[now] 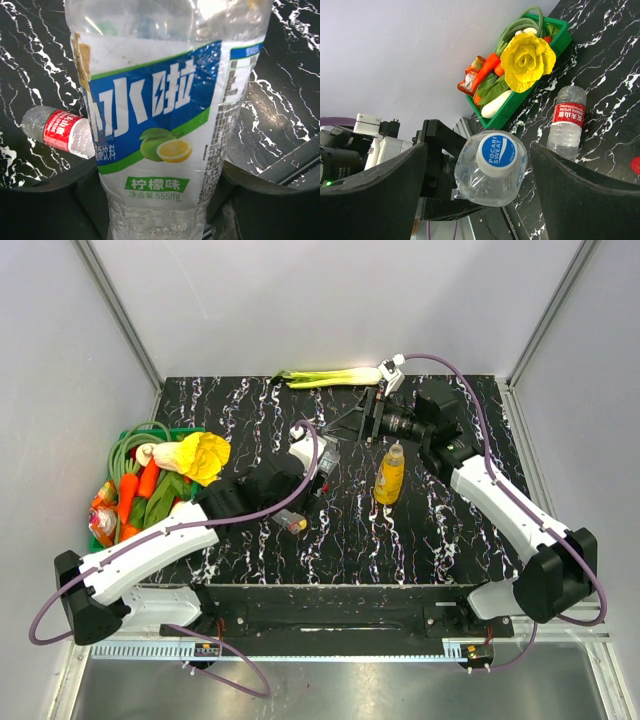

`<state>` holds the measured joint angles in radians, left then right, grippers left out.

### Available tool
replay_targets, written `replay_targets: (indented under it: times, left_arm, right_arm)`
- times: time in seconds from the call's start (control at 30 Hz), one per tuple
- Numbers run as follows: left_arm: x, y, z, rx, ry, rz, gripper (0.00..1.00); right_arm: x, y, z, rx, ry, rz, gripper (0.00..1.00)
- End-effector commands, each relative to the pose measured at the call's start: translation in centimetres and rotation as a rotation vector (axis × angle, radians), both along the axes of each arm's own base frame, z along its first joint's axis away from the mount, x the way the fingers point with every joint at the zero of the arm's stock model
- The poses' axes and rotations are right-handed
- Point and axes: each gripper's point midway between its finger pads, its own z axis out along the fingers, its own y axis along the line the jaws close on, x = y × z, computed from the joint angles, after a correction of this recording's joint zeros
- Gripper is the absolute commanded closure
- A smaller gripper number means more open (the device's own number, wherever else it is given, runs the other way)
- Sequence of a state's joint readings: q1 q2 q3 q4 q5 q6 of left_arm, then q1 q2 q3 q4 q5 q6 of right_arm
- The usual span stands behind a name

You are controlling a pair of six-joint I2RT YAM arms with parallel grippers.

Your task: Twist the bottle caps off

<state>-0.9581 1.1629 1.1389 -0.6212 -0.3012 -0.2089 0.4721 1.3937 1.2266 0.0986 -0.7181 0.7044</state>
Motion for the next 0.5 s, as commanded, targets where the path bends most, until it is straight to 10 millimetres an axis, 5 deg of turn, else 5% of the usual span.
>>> replay_targets:
  times: [0.0,0.2,0.47]
  left_arm:
    - [1.28,0.44,2.27,-0.011,-0.068,0.081,0.98]
    - [1.24,0.25,1.92,0.002,-0.064,0.075,0.98]
    - [1.12,0.36,1.60,0.021,-0.060,0.079,0.98]
  right_arm:
    - [0.17,-0.03,1.53,0.012,-0.010,0.000,0.18]
    - [0.01,0.29,1.15,0.016,0.015,0.028,0.42]
    - [0.08,0.55,0.95,0.028,0.034,0.041,0.58]
